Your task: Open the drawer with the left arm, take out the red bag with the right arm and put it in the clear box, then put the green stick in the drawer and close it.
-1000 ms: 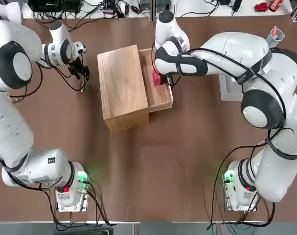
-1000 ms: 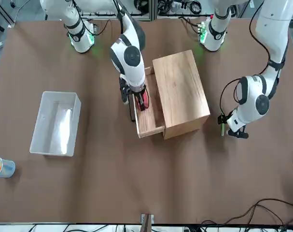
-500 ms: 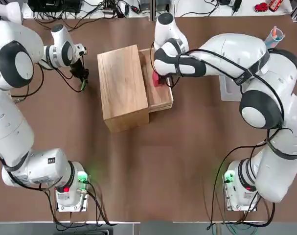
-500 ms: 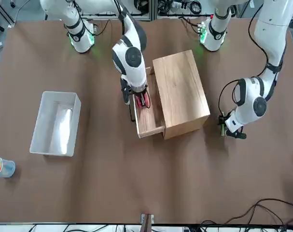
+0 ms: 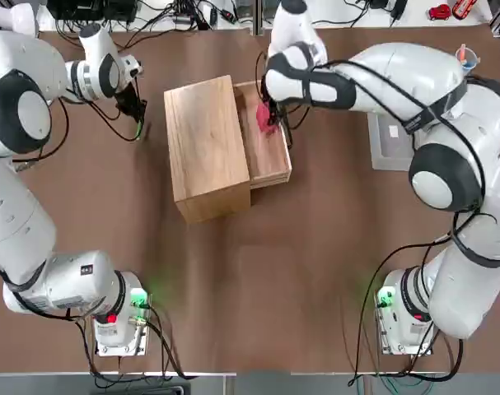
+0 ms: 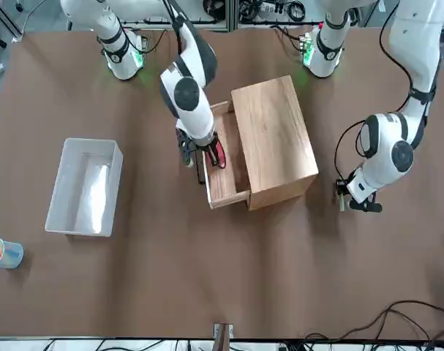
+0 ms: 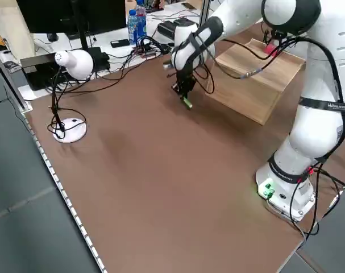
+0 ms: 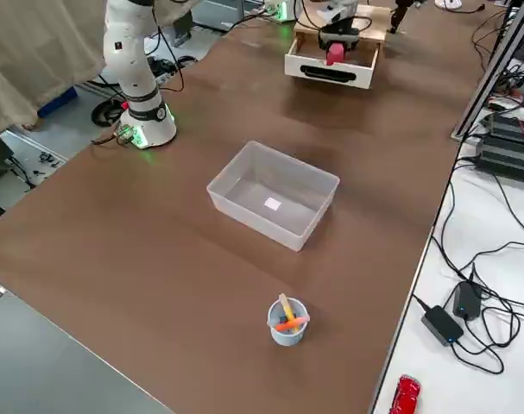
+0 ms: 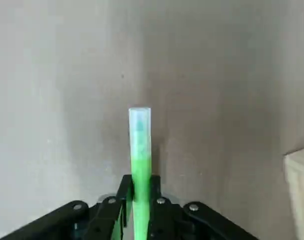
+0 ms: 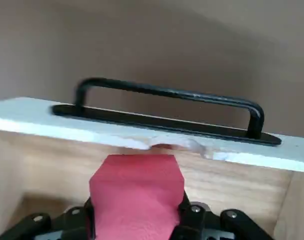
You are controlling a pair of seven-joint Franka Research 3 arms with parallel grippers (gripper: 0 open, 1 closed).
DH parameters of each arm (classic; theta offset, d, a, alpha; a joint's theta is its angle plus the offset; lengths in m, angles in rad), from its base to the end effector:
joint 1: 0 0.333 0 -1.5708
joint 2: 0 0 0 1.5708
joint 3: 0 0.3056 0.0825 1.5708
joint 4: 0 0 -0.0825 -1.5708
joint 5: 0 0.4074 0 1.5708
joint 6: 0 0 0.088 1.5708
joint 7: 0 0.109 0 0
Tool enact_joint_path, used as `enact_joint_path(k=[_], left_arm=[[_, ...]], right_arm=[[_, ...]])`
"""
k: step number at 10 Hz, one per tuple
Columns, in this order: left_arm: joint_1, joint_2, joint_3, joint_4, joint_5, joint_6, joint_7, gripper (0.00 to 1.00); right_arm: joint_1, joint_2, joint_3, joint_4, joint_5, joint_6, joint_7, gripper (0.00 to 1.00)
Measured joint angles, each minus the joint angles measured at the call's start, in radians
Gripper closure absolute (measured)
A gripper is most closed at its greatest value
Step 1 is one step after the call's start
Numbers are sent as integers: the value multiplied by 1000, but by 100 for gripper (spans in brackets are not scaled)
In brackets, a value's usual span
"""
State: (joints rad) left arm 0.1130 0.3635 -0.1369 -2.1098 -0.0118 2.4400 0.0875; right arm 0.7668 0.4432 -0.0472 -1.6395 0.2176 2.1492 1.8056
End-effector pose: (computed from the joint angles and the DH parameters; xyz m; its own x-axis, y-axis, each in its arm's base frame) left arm 0.5875 -0.0148 0.2108 0.9952 -0.0947 -0.0256 -0.0931 -0.9939 0.0583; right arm 0.5156 0.4687 0.3441 0.3637 -0.9145 -0.1773 -0.9302 -0.3666 -0.0172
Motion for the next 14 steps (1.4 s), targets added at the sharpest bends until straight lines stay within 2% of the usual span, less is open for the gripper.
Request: enact_joint_path(k=[2, 4, 5, 8, 10, 11, 14], left_arm=[[-2, -71, -52, 56, 0, -108, -85, 82], [-2, -119, -131, 135, 0, -258, -210, 82], [-3, -127, -184, 179, 0, -321, -294, 82], [2, -125, -321, 262, 10, -381, -531, 82], [-5, -106, -446, 304, 21, -381, -714, 82], [-9, -98, -488, 318, 36, -385, -775, 82], [-7, -86, -520, 349, 39, -401, -827, 82]], right_arm=[[-104, -62, -5, 52, 3, -177, -205, 42], [-285, -97, -13, 108, 4, -368, -541, 43], [-374, -99, -17, 118, 0, -413, -729, 43], [-567, -87, -21, 115, -97, -428, -1155, 43], [-646, -61, -21, 109, -149, -422, -1320, 43], [-675, -35, -21, 101, -174, -397, -1388, 43], [-735, 14, -21, 19, -194, -259, -1603, 43]])
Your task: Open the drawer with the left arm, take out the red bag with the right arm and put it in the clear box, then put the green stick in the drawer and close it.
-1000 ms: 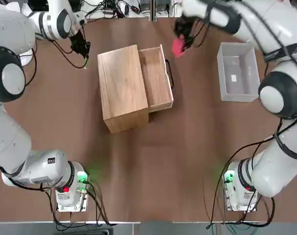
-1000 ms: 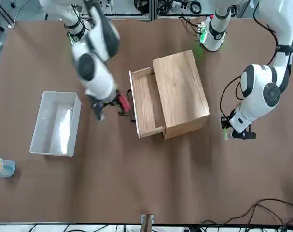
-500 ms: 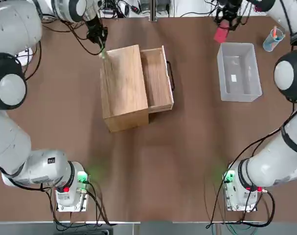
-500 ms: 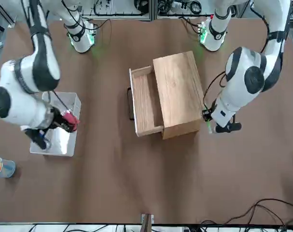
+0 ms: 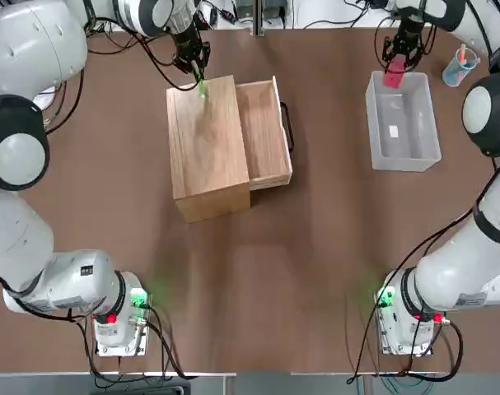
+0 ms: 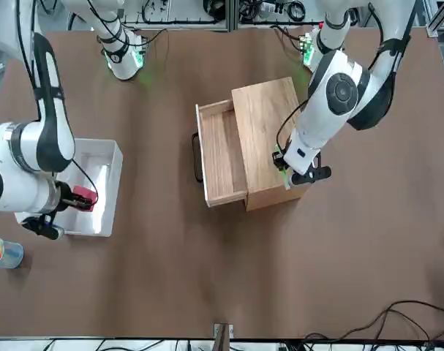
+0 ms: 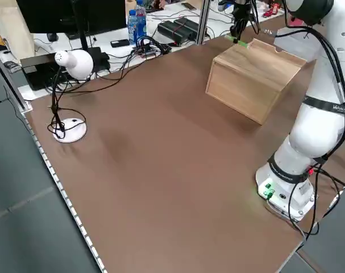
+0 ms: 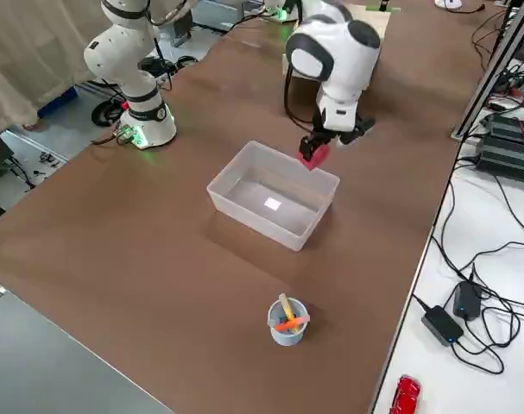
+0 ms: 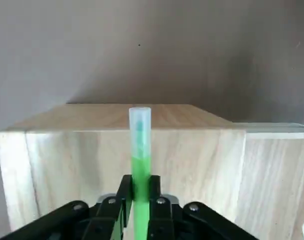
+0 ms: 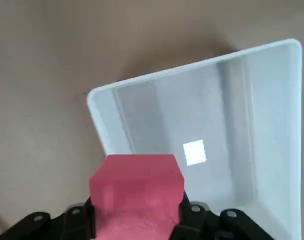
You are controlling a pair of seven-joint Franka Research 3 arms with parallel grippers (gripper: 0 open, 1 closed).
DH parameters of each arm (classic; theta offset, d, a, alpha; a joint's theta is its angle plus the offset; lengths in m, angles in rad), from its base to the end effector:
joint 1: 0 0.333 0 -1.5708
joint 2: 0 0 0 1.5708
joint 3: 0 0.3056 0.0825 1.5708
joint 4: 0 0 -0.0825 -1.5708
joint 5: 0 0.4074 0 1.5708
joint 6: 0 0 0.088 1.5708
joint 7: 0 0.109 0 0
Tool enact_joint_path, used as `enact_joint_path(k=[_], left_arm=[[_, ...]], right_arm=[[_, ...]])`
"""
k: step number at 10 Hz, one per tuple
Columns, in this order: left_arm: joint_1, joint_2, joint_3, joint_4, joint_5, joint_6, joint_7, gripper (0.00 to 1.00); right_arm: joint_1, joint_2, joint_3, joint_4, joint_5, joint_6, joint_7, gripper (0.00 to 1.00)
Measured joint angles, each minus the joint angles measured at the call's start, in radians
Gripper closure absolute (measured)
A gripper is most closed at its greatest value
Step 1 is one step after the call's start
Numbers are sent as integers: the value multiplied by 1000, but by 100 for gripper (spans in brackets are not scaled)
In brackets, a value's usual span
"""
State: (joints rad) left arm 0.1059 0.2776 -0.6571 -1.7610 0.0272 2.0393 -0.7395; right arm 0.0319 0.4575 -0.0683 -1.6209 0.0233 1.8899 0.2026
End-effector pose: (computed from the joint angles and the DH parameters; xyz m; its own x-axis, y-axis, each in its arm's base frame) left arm 0.5667 -0.3149 0.4200 0.9794 0.1948 -0.0537 0.2006 -0.9690 0.1442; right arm 0.6709 -0.0183 0.3218 0.9533 -0.2420 -0.1805 -0.2374 -0.9703 0.0470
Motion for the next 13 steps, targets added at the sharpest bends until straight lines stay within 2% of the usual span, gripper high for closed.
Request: enact_joint_path(k=[3, 6, 9, 11, 13], left_arm=[[-3, 48, -77, 36, 7, -2, -65, 82], [-31, 179, -160, 130, 90, -2, -179, 82], [-180, 305, -163, 236, 155, -2, -301, 82], [-265, 344, -141, 261, 174, -2, -345, 82], [-336, 361, -90, 262, 190, -3, -379, 81]], right_arm=[[-58, 35, 0, -52, -3, 83, -176, 43], [-88, 79, 1, -53, -3, 122, -249, 43], [-98, 106, 1, -57, -4, 123, -289, 43], [-100, 123, 2, -64, -4, 141, -296, 43], [-101, 129, 2, -65, -4, 148, -307, 42]])
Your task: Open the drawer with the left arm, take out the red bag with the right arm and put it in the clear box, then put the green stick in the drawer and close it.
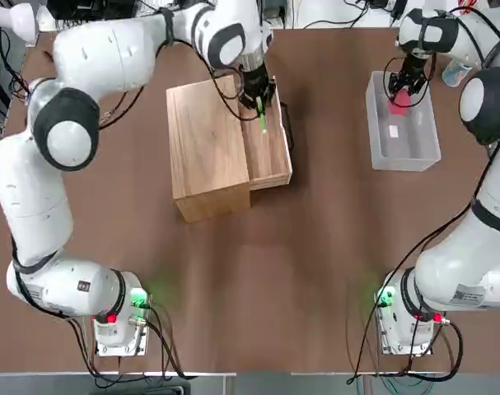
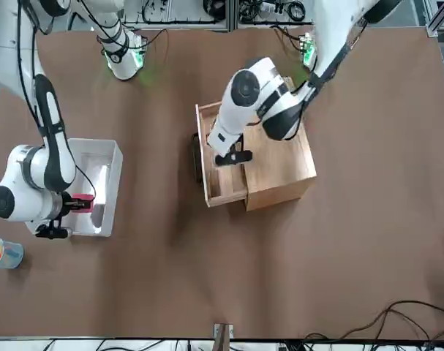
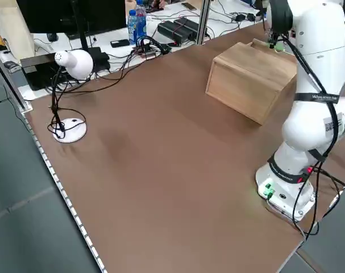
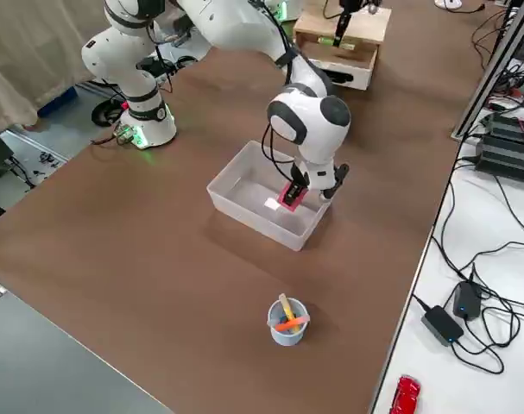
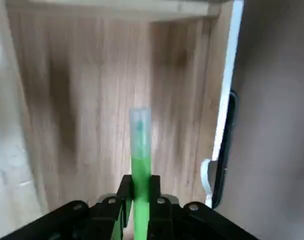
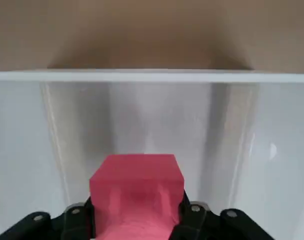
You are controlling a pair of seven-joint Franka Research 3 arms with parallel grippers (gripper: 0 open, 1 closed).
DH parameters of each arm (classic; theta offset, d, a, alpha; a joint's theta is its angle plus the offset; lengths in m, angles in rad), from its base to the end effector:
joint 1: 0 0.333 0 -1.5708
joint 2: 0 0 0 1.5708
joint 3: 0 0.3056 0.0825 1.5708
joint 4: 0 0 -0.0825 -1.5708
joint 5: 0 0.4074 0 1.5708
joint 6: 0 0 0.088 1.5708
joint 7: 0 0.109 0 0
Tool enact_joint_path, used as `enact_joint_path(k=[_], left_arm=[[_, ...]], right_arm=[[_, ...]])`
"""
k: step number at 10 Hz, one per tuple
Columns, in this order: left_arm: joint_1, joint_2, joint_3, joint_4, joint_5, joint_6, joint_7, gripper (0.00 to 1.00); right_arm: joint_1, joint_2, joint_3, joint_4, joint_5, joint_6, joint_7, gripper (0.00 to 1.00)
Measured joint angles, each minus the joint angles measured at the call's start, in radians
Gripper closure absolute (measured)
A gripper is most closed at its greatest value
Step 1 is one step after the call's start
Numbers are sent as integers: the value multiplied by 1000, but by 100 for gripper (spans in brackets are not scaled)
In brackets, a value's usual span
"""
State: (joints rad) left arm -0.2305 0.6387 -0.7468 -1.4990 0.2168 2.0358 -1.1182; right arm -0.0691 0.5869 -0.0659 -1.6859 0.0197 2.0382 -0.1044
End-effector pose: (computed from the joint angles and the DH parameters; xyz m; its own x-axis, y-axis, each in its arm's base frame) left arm 0.4803 -0.5319 0.3561 0.9748 0.1487 -0.1663 0.1745 -0.9727 0.1531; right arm 0.6572 -0.0851 0.2159 0.9721 -0.0335 -0.2320 -0.0351 -0.9994 -0.0028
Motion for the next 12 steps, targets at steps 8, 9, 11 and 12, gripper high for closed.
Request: enact_joint_path(k=[8, 9, 11, 12], left_arm=[[131, -184, 11, -23, 30, -214, 117, 0], [170, -238, 15, -61, 30, -218, 175, 0], [199, -339, 95, -133, -33, -219, 327, 0], [188, -404, 194, -170, -111, -219, 444, 0]], right_arm=[[5, -34, 17, 97, 2, -70, 1, 11], [16, -54, 23, 140, 6, -139, 38, 12], [103, -97, 34, 208, 11, -258, 225, 15], [174, -116, 37, 216, 12, -300, 354, 18]])
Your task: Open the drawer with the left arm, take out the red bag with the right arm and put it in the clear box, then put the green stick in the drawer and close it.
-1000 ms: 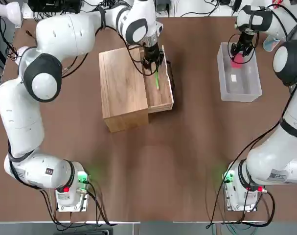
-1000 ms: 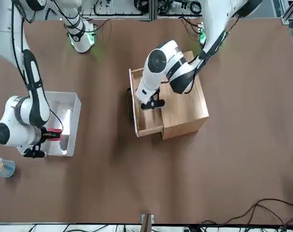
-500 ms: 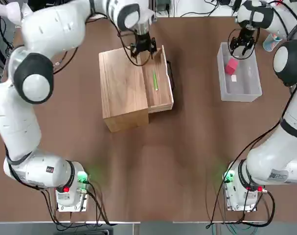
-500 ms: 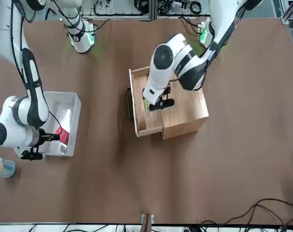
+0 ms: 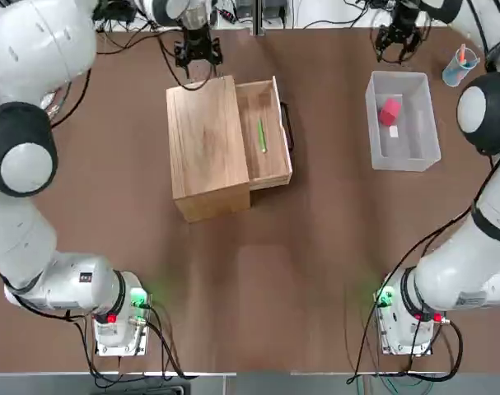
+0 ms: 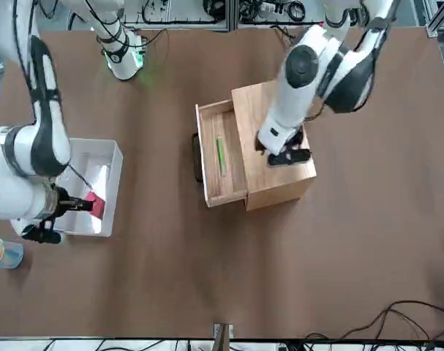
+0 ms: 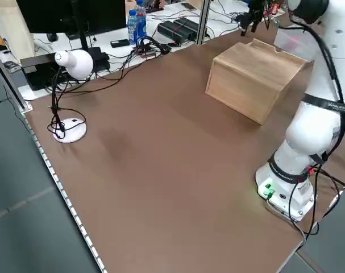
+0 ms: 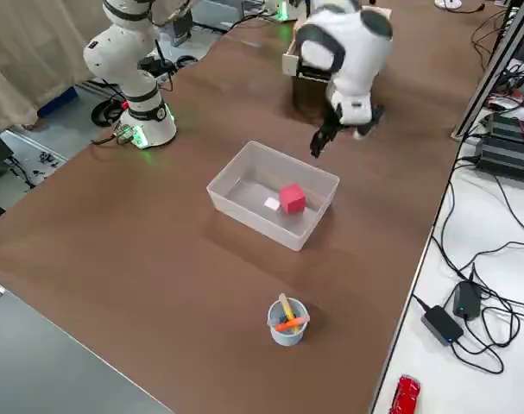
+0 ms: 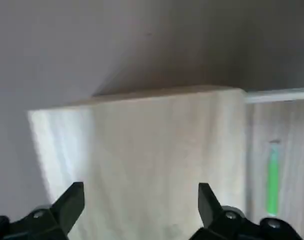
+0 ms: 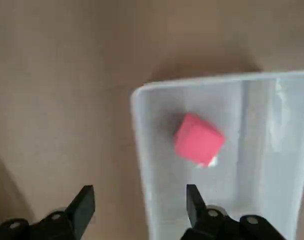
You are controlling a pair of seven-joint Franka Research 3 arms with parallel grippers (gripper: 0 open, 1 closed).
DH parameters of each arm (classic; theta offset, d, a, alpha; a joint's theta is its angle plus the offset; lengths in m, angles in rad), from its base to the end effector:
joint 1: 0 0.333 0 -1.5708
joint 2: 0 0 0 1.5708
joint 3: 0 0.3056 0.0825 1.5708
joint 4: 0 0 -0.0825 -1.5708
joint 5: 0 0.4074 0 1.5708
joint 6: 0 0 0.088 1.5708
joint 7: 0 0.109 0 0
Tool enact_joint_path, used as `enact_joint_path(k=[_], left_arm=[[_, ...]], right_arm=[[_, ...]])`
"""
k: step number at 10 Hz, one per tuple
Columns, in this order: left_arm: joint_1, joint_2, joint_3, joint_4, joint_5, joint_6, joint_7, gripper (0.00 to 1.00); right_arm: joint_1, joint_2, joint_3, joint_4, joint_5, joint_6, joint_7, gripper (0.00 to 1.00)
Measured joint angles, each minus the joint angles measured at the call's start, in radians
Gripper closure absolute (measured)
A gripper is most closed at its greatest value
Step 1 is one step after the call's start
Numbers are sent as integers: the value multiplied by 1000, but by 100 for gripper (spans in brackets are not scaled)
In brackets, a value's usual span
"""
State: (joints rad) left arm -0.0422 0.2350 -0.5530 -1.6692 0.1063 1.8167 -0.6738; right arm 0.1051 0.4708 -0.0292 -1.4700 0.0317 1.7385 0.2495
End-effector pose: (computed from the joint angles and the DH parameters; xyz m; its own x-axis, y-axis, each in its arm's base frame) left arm 0.5459 -0.3304 0.4595 0.9968 0.0594 -0.0531 0.0587 -0.9982 -0.0156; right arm 0.6837 0.0577 0.3732 0.9636 -0.1790 -0.1986 -0.1758 -0.9838 0.0338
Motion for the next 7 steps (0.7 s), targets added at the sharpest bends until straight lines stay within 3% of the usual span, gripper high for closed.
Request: enact_joint_path(k=[1, 2, 3, 5, 7], left_arm=[[-18, -76, 120, -43, -77, -1, 129, 0], [-35, -155, 238, -90, -127, -2, 250, 0], [-28, -221, 312, -127, -145, -2, 346, 0], [42, -302, 343, -160, -149, -2, 477, 0], [72, -344, 366, -173, -149, -2, 564, 0]], right_arm=[[69, -8, 2, 0, 0, -10, 109, 26], [124, -7, 2, -3, 12, -10, 187, 42], [160, -4, 1, -9, 53, 3, 254, 61], [210, 12, 1, -76, 141, 138, 357, 92], [275, 35, 1, -218, 180, 350, 482, 97]])
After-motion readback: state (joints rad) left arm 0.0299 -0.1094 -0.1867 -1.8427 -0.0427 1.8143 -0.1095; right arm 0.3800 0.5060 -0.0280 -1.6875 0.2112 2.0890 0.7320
